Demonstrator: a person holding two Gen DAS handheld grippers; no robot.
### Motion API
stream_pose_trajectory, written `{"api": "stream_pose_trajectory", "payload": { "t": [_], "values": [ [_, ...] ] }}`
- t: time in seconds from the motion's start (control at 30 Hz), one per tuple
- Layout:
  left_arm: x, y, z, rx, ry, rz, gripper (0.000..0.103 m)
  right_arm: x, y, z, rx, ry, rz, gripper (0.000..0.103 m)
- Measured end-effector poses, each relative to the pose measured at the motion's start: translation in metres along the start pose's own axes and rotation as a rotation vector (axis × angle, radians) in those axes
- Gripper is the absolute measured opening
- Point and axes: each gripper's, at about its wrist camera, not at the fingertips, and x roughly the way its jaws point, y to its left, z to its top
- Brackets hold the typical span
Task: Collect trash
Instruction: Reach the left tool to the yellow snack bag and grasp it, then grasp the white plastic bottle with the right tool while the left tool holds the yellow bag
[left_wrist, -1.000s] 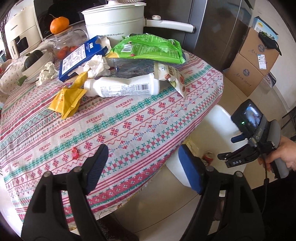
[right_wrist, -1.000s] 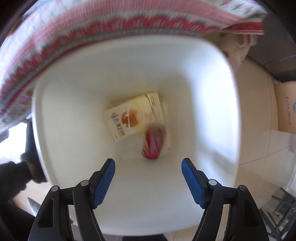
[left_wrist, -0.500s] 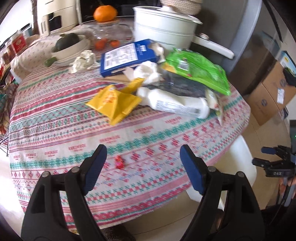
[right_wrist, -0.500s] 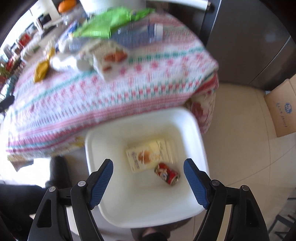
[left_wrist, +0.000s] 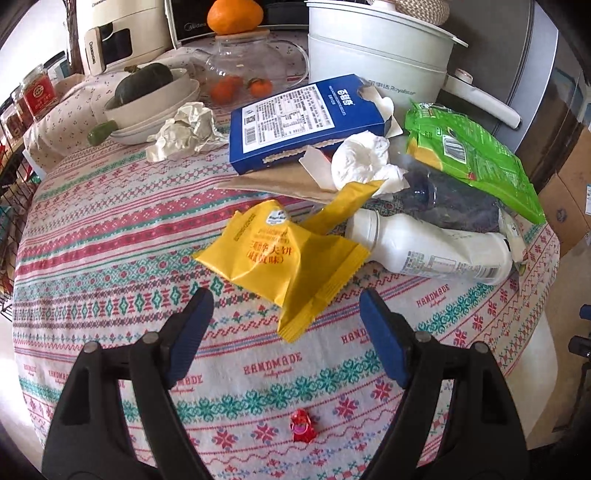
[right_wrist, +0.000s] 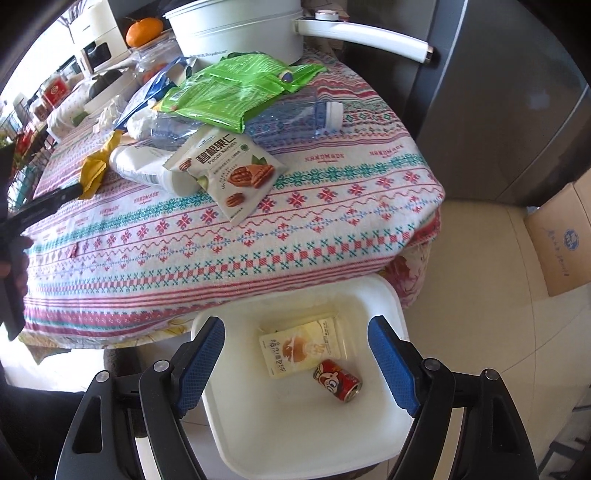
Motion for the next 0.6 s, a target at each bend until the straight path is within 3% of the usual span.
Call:
{"api": "stream_pose_trajectory", "payload": {
  "t": [0.13, 0.2, 0.27, 0.5, 0.53, 0.6],
  "values": [
    [0.013, -0.003, 0.005, 0.000, -0.013, 0.011, 0.077, 0.004, 0.003, 0.004, 0.006, 0.013, 0.000, 0.081],
    [0.018, -0.005, 0.007, -0.005, -0.006, 0.007, 0.061, 0.005, 0.004, 0.006, 0.010, 0.015, 0.004, 0.081],
    [0.024, -0.005, 0.009, -0.013, 0.023, 0.005, 0.035, 0.005, 0.005, 0.007, 0.007, 0.013, 0.005, 0.081],
    [0.020, 0.005, 0.012, -0.106, 0.044, -0.014, 0.024, 0.001, 0.011, 0.010, 0.013, -0.004, 0.011, 0.081],
    [0.016, 0.006, 0.011, -0.119, 0.044, -0.020, 0.016, 0.000, 0.012, 0.011, 0.010, -0.009, 0.009, 0.081],
    [0.008, 0.009, 0.011, -0.133, 0.043, -0.026, 0.011, -0.002, 0.016, 0.013, 0.003, -0.020, 0.006, 0.081]
  ]
}}
